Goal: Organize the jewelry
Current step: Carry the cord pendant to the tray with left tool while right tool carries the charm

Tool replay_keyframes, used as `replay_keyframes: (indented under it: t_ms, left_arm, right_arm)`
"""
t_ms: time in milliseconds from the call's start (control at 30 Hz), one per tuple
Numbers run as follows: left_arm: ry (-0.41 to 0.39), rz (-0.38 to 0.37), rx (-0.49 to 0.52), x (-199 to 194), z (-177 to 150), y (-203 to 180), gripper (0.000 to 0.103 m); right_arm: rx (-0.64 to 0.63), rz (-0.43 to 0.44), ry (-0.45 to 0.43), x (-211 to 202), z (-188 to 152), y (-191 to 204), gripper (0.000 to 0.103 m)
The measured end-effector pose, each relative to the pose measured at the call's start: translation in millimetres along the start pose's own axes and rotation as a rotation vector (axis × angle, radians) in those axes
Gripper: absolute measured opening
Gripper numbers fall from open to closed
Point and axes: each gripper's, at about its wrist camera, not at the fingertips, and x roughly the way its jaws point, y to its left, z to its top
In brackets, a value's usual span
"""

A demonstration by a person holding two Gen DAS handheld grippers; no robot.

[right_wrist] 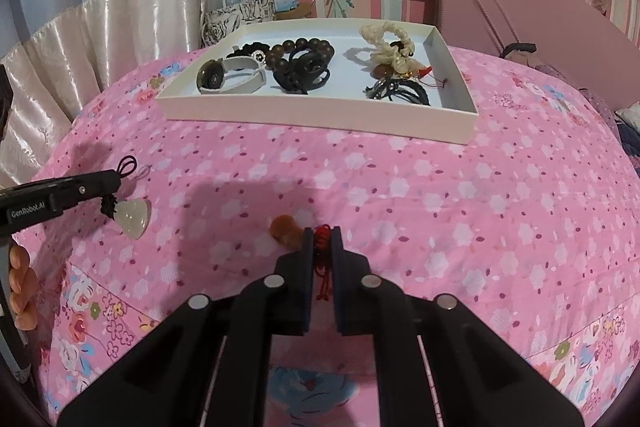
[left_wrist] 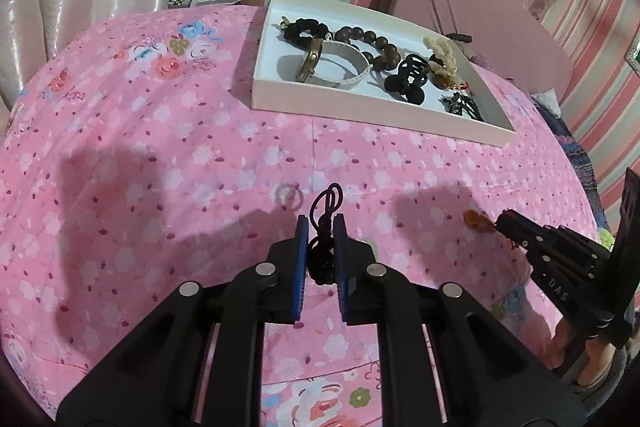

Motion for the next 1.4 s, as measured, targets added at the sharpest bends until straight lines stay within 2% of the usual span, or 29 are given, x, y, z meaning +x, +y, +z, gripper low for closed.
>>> replay_keyframes:
  t_ms: [733, 1200, 1400]
  left_arm:
    - [-0.02, 0.039, 0.024, 0.7, -1.1, -4.3, 0.01]
    - [-0.02, 0.019, 0.016, 2.0, -0.1, -5.0, 0.01]
    - [-0.045, 0.017, 0.016, -7.5, 4.2, -7.8, 0.01]
  right_arm:
    - [0.003, -0.002, -0.006, -0.7, 0.7, -0.4, 0.007]
    - [0.015, -0.011, -0.003, 1.3, 0.5, -4.5, 0.007]
    - [0.013, -0.027, -0.013, -1.1, 3.5, -3.0, 0.007]
